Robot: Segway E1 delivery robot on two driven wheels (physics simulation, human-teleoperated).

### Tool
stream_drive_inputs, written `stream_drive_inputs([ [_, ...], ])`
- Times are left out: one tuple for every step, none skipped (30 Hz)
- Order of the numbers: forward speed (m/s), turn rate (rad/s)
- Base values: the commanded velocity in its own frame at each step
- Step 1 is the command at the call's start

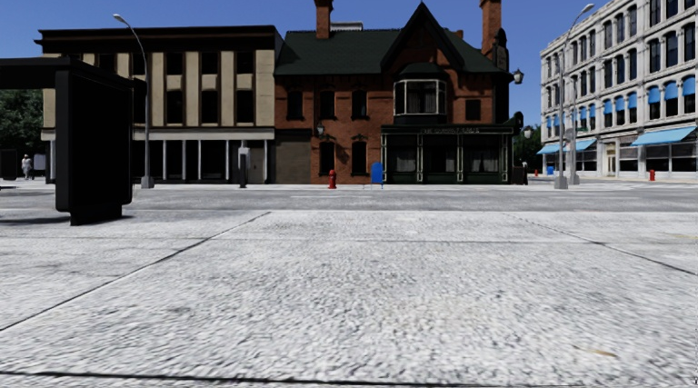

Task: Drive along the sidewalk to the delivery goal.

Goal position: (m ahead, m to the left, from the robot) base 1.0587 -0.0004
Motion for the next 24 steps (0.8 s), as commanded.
stream_drive_inputs([
  [1.47,0.0],
  [1.42,0.0],
  [1.42,0.0],
  [1.39,0.0],
  [1.36,0.0],
  [1.29,0.0],
  [1.15,0.0],
  [1.15,0.0],
  [0.97,0.0],
  [0.69,0.0],
  [0.49,0.0],
  [0.4,0.0],
  [0.4,0.0],
  [0.34,0.0],
  [0.29,0.0],
  [0.23,0.0],
  [0.17,0.0],
  [0.17,0.0],
  [0.15,0.0],
  [0.09,0.0],
  [0.0,0.0],
  [0.0,0.0],
  [0.0,0.0],
  [0.0,0.0],
])
